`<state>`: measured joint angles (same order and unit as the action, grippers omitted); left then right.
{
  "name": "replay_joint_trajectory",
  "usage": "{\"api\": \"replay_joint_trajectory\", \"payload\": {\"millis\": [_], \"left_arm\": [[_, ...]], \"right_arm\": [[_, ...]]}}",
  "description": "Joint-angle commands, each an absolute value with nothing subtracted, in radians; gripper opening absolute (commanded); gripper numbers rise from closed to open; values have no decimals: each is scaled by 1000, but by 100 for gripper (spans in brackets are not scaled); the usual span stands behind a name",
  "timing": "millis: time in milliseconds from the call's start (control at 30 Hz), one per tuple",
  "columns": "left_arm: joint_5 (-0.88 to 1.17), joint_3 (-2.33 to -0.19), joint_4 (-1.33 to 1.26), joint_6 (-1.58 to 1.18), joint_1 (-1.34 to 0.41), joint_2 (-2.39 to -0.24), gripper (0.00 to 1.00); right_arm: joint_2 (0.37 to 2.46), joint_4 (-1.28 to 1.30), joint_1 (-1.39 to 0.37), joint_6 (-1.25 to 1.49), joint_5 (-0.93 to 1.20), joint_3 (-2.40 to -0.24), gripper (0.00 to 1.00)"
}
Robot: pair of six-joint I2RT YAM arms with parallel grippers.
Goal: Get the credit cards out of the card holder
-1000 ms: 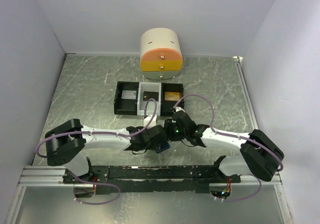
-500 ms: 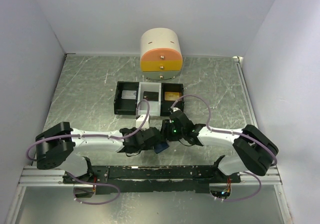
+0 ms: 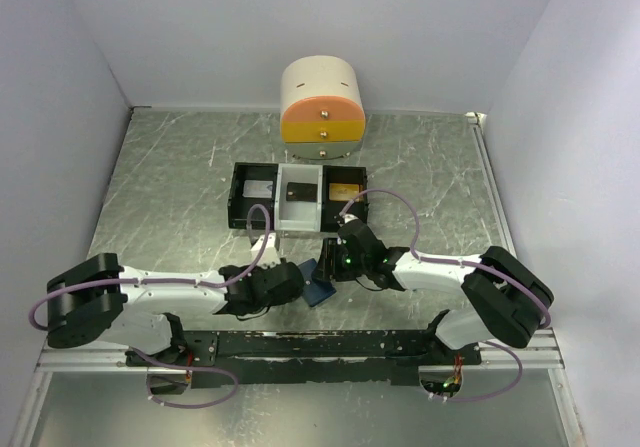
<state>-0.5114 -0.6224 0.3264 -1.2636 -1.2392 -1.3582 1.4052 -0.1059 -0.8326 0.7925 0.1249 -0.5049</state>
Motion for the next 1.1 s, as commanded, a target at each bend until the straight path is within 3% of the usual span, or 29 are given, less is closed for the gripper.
{"api": "replay_joint_trajectory", "payload": {"millis": [0, 400, 533, 633, 867, 967, 1067], "left_arm": [[-535, -552, 221, -1371, -1246, -1293, 46], [-511, -447, 34, -1385, -1246, -1233, 51], [-524, -441, 25, -1398, -1246, -1229, 44], [-540, -432, 39, -1417, -1245, -1212, 34], [-527, -384, 2, -1442, -1244, -1185, 23], [-522, -394, 27, -1441, -1244, -1191, 29], [-525, -409, 60, -1444, -1244, -1201, 41]], "right_arm": [[1417, -70, -839, 791, 128, -502, 46], [1412, -78, -840, 797, 138, -498, 46], [1411, -82, -841, 798, 141, -497, 46], [1410, -83, -841, 799, 143, -497, 46], [1407, -82, -843, 800, 146, -498, 46], [1401, -77, -843, 798, 142, -498, 46], [1398, -76, -842, 798, 141, -498, 46]]}}
